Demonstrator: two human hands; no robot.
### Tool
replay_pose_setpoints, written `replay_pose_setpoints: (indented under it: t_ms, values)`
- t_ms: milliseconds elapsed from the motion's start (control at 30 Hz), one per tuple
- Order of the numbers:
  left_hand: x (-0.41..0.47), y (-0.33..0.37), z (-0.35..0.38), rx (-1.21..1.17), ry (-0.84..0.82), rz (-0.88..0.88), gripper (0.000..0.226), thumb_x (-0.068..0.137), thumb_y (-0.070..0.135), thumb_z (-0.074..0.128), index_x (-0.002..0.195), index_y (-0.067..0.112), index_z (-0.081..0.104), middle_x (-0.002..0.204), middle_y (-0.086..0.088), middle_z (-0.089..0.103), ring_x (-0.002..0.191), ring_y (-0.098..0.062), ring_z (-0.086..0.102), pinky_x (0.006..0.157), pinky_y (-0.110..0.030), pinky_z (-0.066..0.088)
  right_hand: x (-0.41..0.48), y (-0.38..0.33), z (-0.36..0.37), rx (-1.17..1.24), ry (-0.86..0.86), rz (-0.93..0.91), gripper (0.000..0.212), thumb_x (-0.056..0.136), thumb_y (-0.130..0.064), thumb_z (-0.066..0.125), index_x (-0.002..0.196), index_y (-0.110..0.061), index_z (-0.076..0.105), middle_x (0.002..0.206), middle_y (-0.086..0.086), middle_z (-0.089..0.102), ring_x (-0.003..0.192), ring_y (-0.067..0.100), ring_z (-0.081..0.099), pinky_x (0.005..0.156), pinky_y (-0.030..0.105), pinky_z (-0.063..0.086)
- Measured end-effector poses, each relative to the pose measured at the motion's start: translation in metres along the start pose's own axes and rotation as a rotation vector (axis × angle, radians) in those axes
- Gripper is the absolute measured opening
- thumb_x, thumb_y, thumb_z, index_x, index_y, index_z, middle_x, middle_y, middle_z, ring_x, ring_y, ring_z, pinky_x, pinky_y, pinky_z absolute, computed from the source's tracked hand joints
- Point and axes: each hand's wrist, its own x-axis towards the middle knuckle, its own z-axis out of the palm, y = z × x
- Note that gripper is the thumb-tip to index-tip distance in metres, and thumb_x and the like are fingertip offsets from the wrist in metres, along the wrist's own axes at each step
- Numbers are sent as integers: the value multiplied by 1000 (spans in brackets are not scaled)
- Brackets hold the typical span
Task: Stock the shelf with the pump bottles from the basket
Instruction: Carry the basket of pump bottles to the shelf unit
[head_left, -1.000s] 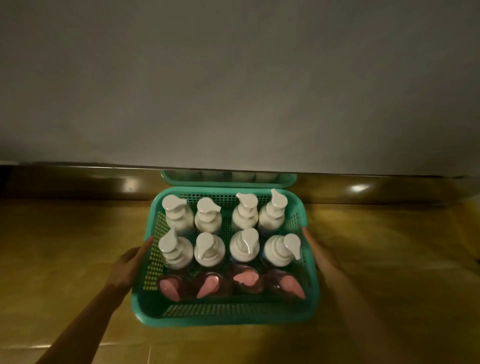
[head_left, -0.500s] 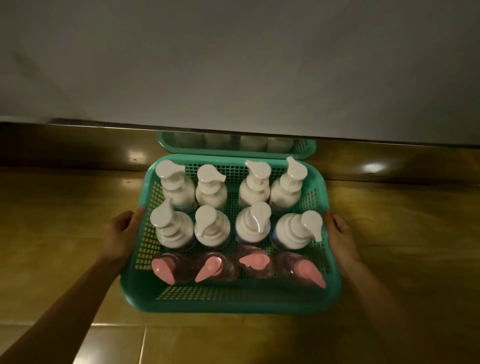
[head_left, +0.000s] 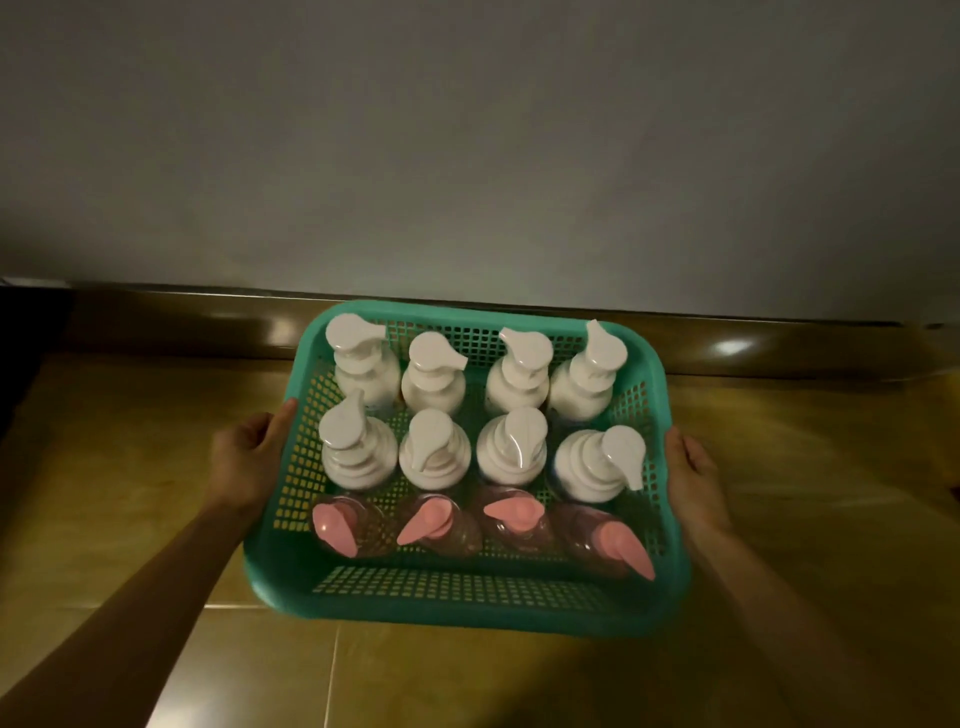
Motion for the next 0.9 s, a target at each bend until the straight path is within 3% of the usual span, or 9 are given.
replay_pose_setpoints:
  t_ms: [100, 233, 333, 467, 533, 667, 900]
  values:
    - [-37, 54, -45, -40, -11, -21, 33, 90, 33, 50, 64, 16, 60, 49, 0, 59, 39, -7, 53, 37, -16, 41, -51, -52, -31, 4, 9, -21, 29, 96, -35, 37, 77, -23, 56, 85, 13, 64, 72, 24, 59, 69, 38, 50]
    - [-96, 137, -109, -39, 5, -31, 34, 90, 32, 50, 63, 13, 59, 57, -9, 55, 49, -16, 49, 44, -22, 40, -128, -131, -83, -4, -23, -11, 31, 96, -36, 36, 89, -15, 57, 76, 7, 61, 63, 18, 56, 55, 28, 45]
    - [-143, 196, -159, -46, 23, -29, 31, 90, 30, 51, 69, 10, 62, 53, -2, 58, 37, 2, 48, 36, -11, 37, -191, -184, -123, -11, -47, -6, 31, 96, -37, 35, 93, -14, 57, 82, 10, 62, 68, 22, 58, 60, 30, 47]
    - [-205, 260, -220, -68, 10, -25, 33, 89, 32, 51, 60, 18, 58, 40, 14, 61, 33, 4, 48, 35, -10, 38, -265, -232, -171, 22, -49, 14, 27, 95, -38, 38, 85, -22, 58, 90, 12, 65, 79, 27, 62, 72, 40, 50]
    - [-237, 286, -247, -78, 17, -12, 37, 90, 29, 51, 54, 19, 51, 35, 15, 57, 30, 4, 46, 33, -8, 35, -300, -250, -191, 20, -48, -6, 27, 95, -37, 39, 84, -22, 58, 91, 12, 65, 79, 25, 61, 72, 38, 50]
    - [-293, 315, -293, -79, 33, 1, 40, 90, 28, 52, 51, 18, 46, 31, 13, 53, 28, 4, 42, 31, -7, 31, -364, -268, -220, 28, 1, -73, 25, 96, -31, 39, 85, -17, 57, 92, 14, 63, 77, 22, 56, 68, 32, 44]
    - [-368, 310, -355, -82, 11, 11, 40, 89, 30, 52, 51, 17, 48, 31, 13, 53, 28, 2, 42, 30, -9, 31, -460, -252, -253, 40, 19, -70, 29, 95, -32, 41, 75, -22, 58, 90, 11, 64, 83, 24, 59, 78, 40, 47]
